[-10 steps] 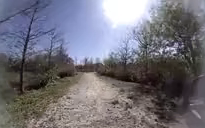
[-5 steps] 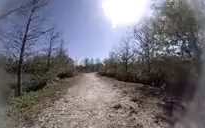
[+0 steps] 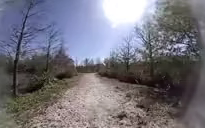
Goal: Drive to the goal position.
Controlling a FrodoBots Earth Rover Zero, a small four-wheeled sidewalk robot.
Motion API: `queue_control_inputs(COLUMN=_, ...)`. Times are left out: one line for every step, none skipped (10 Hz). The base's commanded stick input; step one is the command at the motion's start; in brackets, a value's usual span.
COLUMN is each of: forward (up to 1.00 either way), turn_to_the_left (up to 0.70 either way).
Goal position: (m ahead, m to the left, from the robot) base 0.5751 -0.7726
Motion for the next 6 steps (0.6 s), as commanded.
queue_control_inputs(forward=0.7, turn_to_the_left=0.0)
queue_control_inputs(forward=0.7, turn_to_the_left=0.0)
queue_control_inputs(forward=0.7, turn_to_the_left=0.0)
queue_control_inputs(forward=0.7, turn_to_the_left=0.0)
queue_control_inputs(forward=0.7, turn_to_the_left=0.0)
queue_control_inputs(forward=0.7, turn_to_the_left=0.0)
